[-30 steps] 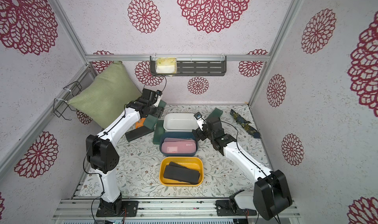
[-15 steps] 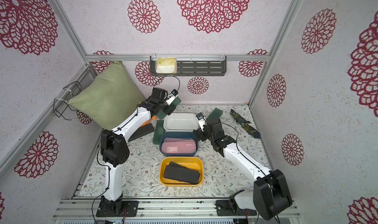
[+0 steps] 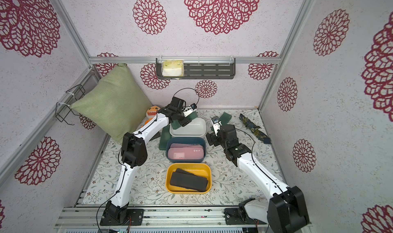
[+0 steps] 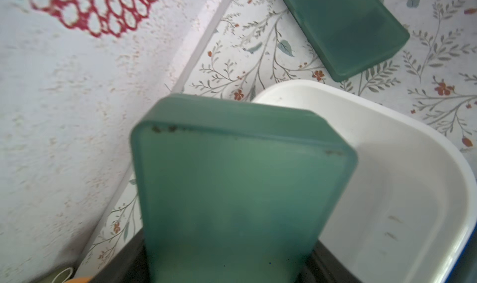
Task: Place the pencil cases by color into the storage box
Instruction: Place the pencil case at the storage box.
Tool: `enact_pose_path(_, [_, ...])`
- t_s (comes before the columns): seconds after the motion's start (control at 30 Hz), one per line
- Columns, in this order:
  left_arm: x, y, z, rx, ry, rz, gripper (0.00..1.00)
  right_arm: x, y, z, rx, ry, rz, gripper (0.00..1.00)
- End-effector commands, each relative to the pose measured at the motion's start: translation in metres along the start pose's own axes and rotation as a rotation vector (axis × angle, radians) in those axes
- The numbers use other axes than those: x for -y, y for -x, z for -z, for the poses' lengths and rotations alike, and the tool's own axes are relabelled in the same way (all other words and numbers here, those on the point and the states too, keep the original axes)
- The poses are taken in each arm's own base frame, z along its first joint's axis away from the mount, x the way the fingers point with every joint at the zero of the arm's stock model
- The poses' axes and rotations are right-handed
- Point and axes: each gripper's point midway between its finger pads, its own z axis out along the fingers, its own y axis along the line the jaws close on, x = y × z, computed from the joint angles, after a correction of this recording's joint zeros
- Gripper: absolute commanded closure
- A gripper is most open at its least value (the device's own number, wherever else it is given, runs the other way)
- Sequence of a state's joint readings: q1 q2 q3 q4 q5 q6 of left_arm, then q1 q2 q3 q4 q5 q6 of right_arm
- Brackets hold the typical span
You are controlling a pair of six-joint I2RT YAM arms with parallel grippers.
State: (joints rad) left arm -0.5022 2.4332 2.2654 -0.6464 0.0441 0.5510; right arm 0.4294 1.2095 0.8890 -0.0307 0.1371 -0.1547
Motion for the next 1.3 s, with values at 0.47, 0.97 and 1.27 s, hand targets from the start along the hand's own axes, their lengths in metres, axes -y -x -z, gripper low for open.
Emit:
enact_pose_path(0.47, [0.046, -0.019, -0.023, -0.092, -0.126, -0.094, 0.86, 0.013, -0.007, 0.003, -0.011, -0.040, -0.036, 0.01])
enact_pose_path(0.97, [0.070, -0.042, -0.060, -0.158, -0.137, -0.139, 0.83, 0.019, -0.008, 0.006, -0.004, -0.046, -0.040, 0.01])
enact_pose_path(1.27, [0.074, -0.050, -0.070, -0.176, -0.135, -0.156, 0.65, 0.021, -0.010, 0.002, -0.010, -0.042, -0.047, 0.01])
